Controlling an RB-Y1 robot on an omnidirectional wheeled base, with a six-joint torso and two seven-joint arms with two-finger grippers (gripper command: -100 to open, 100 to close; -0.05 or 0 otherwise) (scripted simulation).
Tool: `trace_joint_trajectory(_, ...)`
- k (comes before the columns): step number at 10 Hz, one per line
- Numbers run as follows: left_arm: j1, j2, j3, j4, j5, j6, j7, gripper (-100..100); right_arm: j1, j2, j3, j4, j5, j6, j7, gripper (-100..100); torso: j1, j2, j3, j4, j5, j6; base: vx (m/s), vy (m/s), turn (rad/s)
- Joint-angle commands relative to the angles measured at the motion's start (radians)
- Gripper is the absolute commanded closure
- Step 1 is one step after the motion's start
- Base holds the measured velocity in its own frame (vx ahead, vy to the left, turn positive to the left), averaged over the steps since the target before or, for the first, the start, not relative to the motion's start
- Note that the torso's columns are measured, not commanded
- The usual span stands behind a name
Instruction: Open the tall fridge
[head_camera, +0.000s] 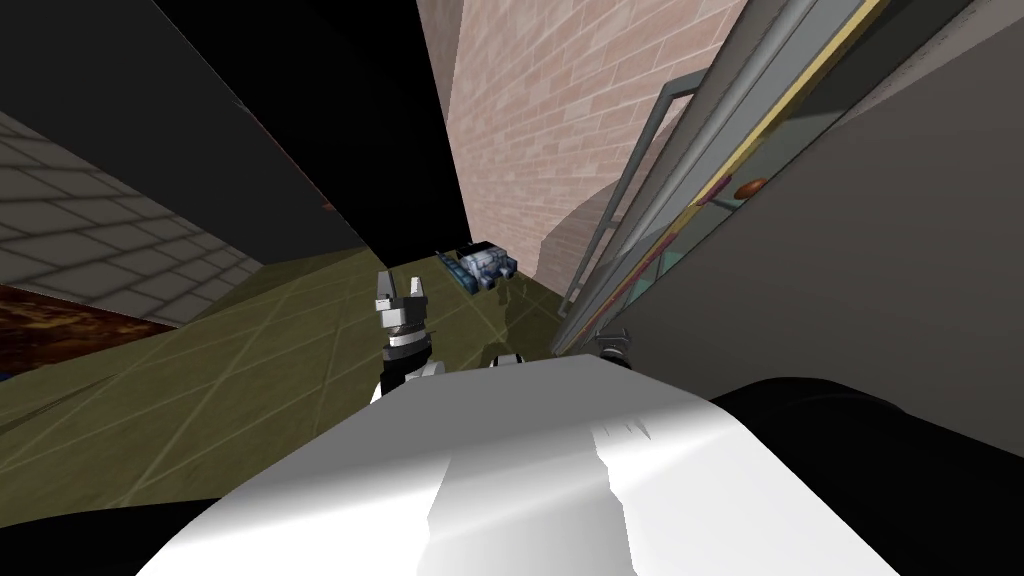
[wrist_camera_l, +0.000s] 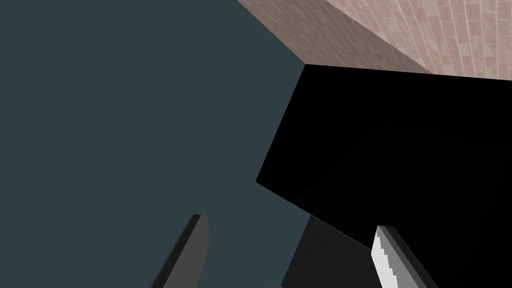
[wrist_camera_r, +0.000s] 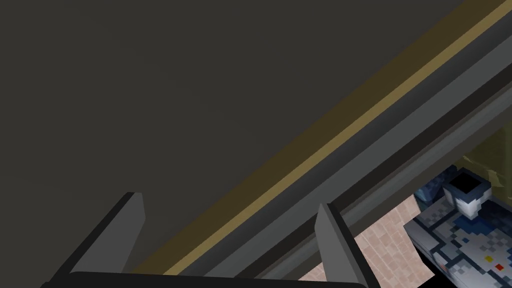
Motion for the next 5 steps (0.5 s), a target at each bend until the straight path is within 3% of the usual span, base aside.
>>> trace_joint_trajectory(1, 0.0, 0.0, 0.0, 0.0, 0.0, 0.0, 0.0, 0, 0.002, -0.001, 0.0, 0.02, 0.063, 0.023, -0.011, -100, -0.001, 0.001, 0.001, 0.0, 0.0, 0.001, 0.027, 0.001, -0.016)
trace_joint_trajectory(2, 0.0, 0.0, 0.0, 0.0, 0.0, 0.0, 0.0, 0, 0.004, 0.004, -0.006, 0.046, 0.102, 0.058, -0.001, -100, -0.001, 0.003, 0.002, 0.001, 0.0, 0.001, 0.04, 0.01, 0.171)
trace_joint_trajectory(5, 0.0, 0.0, 0.0, 0.0, 0.0, 0.0, 0.0, 0, 0.007, 0.01, -0.011, 0.071, 0.176, 0.092, 0.009, -100, -0.003, -0.005, -0.002, 0.0, -0.001, -0.006, 0.043, 0.009, 0.114)
